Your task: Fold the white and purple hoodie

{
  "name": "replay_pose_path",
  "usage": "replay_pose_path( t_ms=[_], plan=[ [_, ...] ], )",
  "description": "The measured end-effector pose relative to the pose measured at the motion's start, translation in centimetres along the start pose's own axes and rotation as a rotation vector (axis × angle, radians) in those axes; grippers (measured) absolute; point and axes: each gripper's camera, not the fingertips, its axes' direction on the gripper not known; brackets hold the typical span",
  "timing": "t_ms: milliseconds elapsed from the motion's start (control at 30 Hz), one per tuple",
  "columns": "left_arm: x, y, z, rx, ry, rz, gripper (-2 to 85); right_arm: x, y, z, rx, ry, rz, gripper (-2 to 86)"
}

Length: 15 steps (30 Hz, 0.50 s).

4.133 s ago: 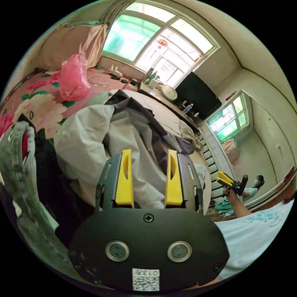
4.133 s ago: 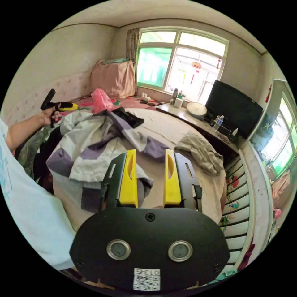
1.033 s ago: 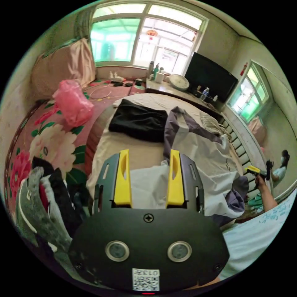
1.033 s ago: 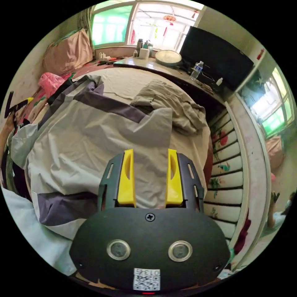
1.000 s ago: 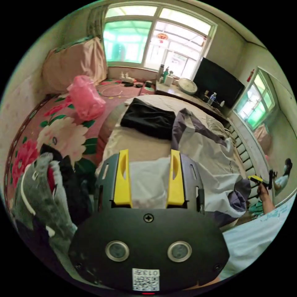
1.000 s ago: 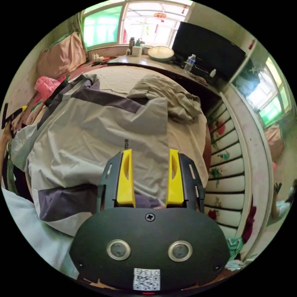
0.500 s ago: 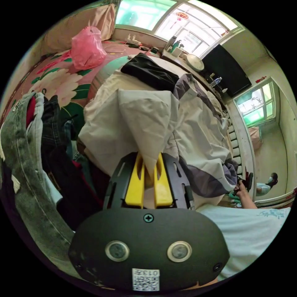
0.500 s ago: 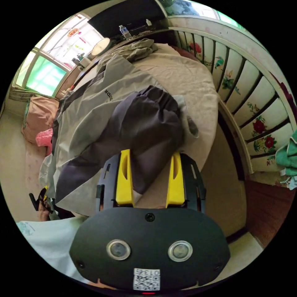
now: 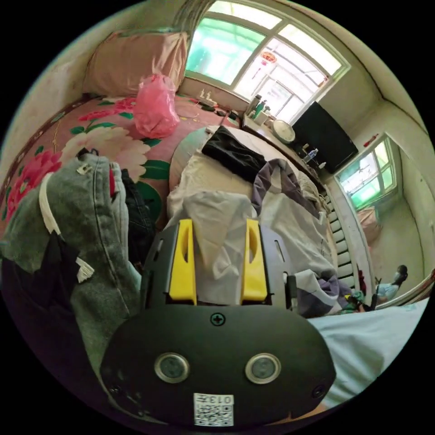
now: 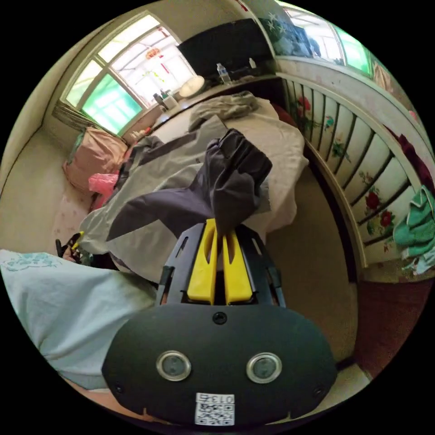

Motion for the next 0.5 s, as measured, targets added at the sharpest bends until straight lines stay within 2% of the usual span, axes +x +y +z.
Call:
replay_pose_path(
  t_ms=[33,100,133,200,267,300,367,467,500],
  plan=[
    [1.8,0.2,-0.8,0.041,-0.050,0.071,15.9,0.5,0.2,0.3,-0.001,-0.007,0.036,-0.3],
    [4.8,0.5,-2.7,0.130,-0.109,0.186,15.6,2.4,1.3,0.5,0.050,-0.148,0.182,-0.4],
    [7.3,0.9,-4.2,0.210,-0.112,0.296,14.6,2.7,1.6,0.3,0.070,-0.179,0.206,-0.4],
    [12.1,1.6,-4.7,0.209,-0.049,0.566,13.5,3.4,2.9,-1.0,0.122,-0.233,0.223,-0.4],
    [18.5,3.1,-0.3,-0.060,0.066,0.859,15.5,3.9,3.8,-2.3,0.162,-0.281,0.218,-0.4],
    [20.1,4.0,1.3,-0.128,0.085,0.917,15.9,4.2,4.4,-3.4,0.204,-0.329,0.225,-0.4],
    [26.1,9.7,7.5,-0.330,0.113,1.201,16.7,4.5,5.4,-5.3,0.294,-0.427,0.231,-0.4],
    [31.1,16.9,12.4,-0.433,0.072,1.557,17.0,3.8,6.6,-8.7,0.411,-0.555,0.204,-0.4],
    [31.5,17.9,13.0,-0.428,0.064,1.601,17.1,3.1,6.9,-10.0,0.434,-0.566,0.179,-0.4]
  ],
)
